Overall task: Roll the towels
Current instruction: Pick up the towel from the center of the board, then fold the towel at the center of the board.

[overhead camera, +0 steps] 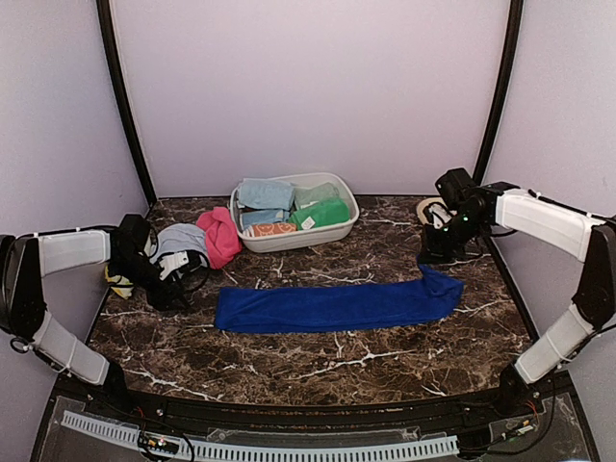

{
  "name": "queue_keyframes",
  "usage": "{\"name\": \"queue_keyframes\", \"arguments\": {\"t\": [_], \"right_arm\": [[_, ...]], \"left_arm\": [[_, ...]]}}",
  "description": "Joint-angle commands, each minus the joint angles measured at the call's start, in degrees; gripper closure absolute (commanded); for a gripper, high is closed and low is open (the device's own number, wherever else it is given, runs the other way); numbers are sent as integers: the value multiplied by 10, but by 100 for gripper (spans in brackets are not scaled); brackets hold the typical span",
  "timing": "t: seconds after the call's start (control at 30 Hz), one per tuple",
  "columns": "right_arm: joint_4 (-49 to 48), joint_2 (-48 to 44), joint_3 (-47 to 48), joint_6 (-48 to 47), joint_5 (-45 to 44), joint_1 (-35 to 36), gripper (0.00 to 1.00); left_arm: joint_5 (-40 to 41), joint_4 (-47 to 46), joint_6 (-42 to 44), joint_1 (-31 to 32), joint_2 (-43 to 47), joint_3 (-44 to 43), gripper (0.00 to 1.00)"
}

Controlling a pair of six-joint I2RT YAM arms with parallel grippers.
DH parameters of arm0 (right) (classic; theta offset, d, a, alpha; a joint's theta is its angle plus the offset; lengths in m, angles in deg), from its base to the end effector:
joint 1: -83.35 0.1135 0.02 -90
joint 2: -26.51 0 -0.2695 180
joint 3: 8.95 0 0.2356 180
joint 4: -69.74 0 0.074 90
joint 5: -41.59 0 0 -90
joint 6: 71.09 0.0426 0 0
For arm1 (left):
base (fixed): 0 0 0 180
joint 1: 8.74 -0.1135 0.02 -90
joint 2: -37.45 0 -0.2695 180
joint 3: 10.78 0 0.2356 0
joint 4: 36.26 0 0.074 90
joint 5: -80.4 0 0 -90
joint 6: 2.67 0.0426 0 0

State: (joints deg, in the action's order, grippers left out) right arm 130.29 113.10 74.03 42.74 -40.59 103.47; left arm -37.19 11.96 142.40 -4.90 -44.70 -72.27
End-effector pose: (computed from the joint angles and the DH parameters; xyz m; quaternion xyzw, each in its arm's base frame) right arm 0.2701 0.1051 0.2631 0.0162 0.9724 0.1451 0.1820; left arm 0.2420 -0.0360 0.1931 0.5075 0.8098 -0.1344 0.2618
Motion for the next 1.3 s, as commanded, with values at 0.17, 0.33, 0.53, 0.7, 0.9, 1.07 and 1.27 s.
{"name": "queue_keyframes", "arguments": {"t": [0.17, 0.33, 0.53, 0.7, 0.9, 1.07, 1.27], "right_arm": [[-62, 28, 66, 121, 112, 112, 100], [-92, 87, 115, 145, 117, 172, 100], [-126, 156, 191, 162, 137, 229, 100], [-135, 212, 264, 170, 147, 264, 100], [-139, 285, 357, 178, 166, 299, 100], [-141, 345, 425, 183, 186, 325, 100], [-153, 397, 493, 197, 215, 343, 100]], "left_arm": [[-7, 19, 11, -19, 20, -8, 36], [-4, 14, 11, -23, 17, -7, 37], [-2, 15, 13, -24, 21, -1, 37], [4, 13, 14, -25, 25, 6, 37], [5, 12, 13, -26, 28, 9, 37], [6, 11, 12, -36, 25, 8, 37], [4, 14, 17, -55, 18, 4, 37]]}}
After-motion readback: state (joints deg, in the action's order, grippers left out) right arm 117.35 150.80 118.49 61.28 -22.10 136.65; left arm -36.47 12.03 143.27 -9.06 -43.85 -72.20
